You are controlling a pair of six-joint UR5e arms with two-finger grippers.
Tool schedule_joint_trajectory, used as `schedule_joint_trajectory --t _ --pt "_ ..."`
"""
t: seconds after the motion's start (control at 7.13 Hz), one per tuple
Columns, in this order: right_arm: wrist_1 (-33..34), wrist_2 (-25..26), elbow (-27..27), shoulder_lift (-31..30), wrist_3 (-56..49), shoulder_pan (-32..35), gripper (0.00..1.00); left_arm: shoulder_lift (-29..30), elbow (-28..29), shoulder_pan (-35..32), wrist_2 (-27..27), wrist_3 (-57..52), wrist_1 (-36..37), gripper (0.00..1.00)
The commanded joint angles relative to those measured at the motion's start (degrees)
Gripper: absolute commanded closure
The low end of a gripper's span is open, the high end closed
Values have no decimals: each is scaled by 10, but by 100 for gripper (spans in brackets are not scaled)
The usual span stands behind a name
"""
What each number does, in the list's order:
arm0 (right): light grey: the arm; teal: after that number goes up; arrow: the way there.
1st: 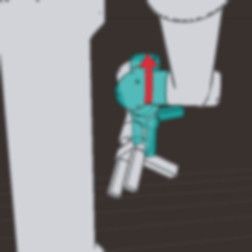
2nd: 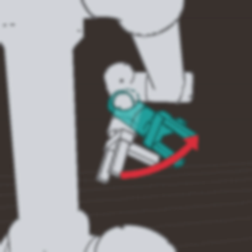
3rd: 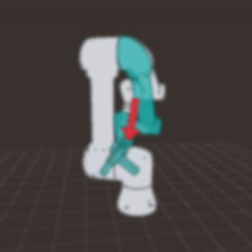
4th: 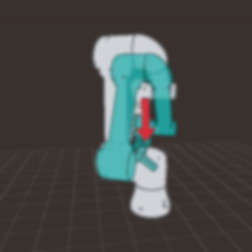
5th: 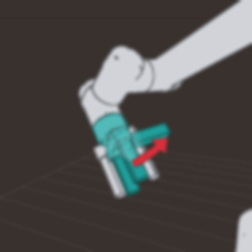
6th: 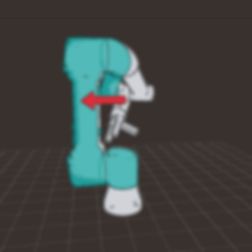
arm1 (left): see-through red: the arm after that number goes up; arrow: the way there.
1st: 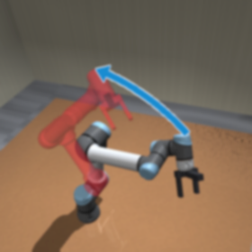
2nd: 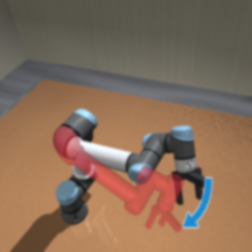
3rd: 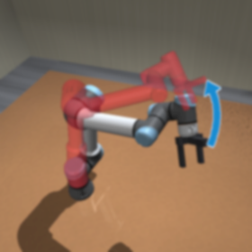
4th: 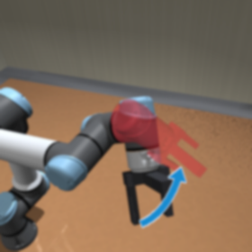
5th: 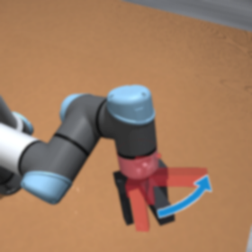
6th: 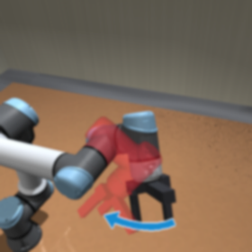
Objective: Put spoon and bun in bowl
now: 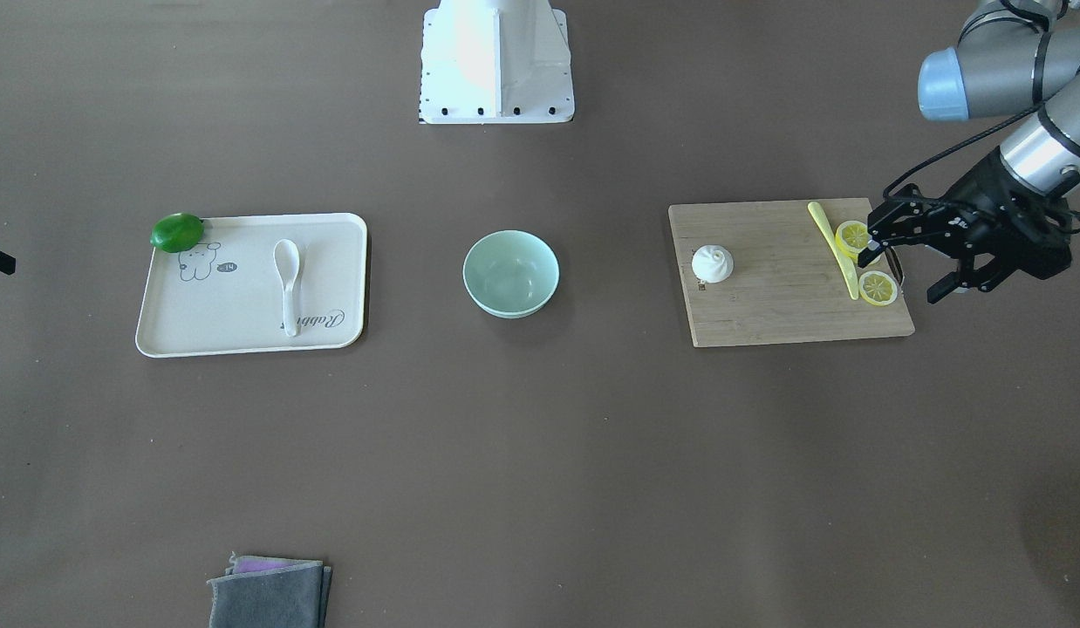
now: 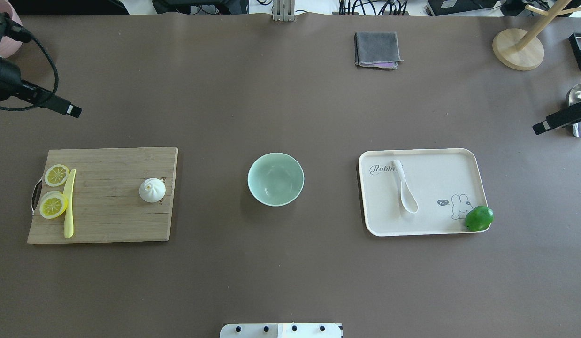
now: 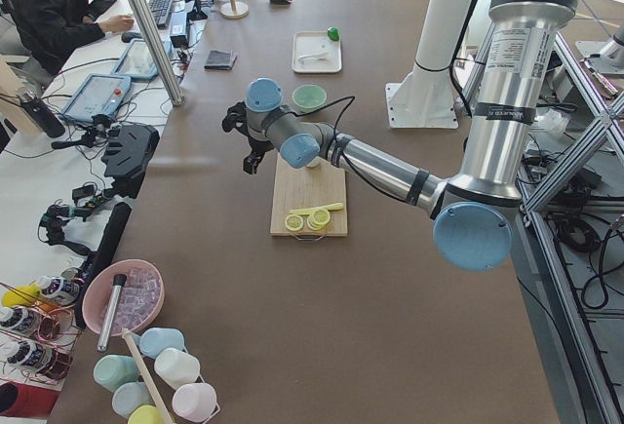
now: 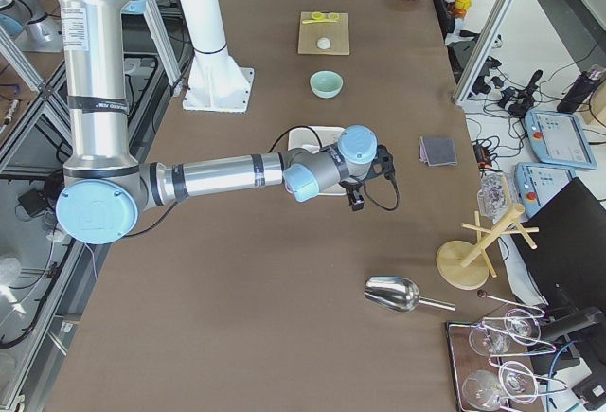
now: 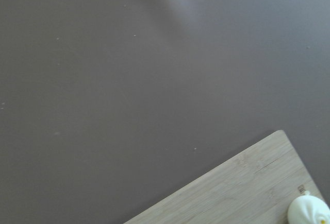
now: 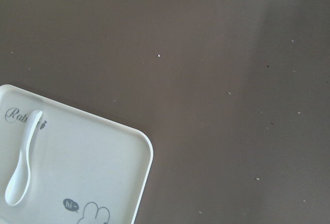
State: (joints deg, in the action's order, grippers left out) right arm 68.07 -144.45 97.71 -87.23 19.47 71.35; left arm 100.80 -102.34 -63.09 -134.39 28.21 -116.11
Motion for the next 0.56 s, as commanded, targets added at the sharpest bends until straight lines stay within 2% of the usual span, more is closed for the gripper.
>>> schedule_joint_trajectory --t 0.0,0.28,0.42 --pt "-3 66 10 63 189 -93 0 35 -1 36 3 95 -8 2" --pt "-3 161 25 114 344 -194 0 37 2 43 4 96 -9 2" --pt "-2 200 21 128 361 -235 0 37 1 52 28 91 -13 2"
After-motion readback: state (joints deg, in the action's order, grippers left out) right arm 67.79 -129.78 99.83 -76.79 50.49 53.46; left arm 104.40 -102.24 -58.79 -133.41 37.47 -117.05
